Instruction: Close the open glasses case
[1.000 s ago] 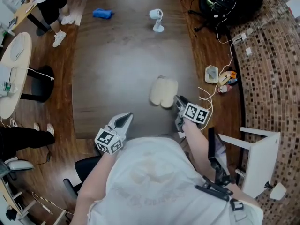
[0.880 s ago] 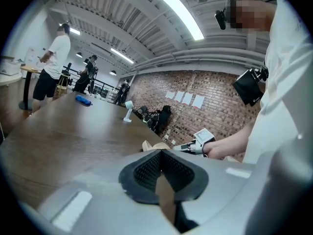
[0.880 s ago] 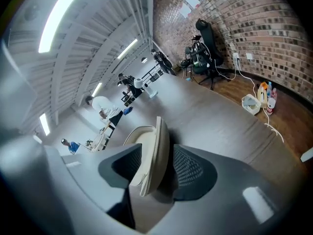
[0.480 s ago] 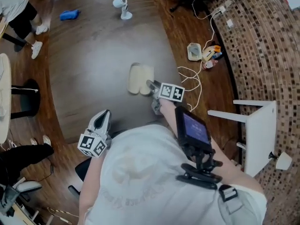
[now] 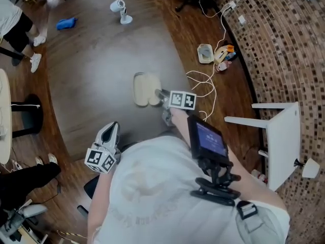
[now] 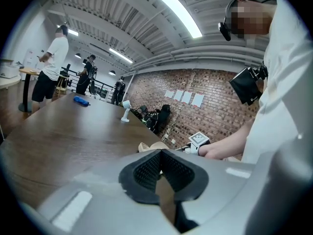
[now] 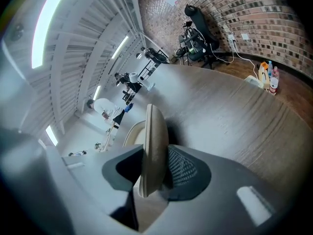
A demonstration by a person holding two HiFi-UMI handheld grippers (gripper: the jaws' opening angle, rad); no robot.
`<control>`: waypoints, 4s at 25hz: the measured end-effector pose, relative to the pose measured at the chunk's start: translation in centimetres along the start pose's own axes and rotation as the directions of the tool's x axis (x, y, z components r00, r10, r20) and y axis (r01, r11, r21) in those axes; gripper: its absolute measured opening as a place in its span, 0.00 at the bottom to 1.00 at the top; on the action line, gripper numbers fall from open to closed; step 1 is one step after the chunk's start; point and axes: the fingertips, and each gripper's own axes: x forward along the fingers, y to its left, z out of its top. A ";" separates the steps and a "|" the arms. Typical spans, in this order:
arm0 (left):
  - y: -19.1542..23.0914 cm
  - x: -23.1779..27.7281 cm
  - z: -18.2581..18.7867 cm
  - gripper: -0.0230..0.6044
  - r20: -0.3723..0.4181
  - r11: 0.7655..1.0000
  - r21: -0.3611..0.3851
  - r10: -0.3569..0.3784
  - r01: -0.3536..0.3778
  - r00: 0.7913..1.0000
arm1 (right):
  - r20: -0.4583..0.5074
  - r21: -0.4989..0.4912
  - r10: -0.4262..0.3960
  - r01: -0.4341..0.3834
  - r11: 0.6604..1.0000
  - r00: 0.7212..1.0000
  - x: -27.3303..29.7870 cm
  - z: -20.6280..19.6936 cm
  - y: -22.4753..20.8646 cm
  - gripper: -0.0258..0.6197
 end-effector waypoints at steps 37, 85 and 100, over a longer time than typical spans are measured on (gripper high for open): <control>1.0 -0.4 0.7 0.04 0.030 0.999 -0.016 0.030 -0.030 0.999 | -0.288 -0.676 -0.049 -0.167 0.718 0.956 2.9 -5.5 8.9 0.05; -10.3 -3.7 -5.1 0.04 0.084 0.988 -0.004 0.153 -0.153 0.985 | -0.179 -0.383 0.456 -0.489 0.784 0.872 -8.1 -6.3 10.6 0.06; -19.1 -6.2 -11.4 0.04 0.109 0.999 -0.016 0.036 -0.034 0.993 | -0.236 -0.535 0.404 -0.465 0.705 0.884 -22.2 -16.7 8.8 0.06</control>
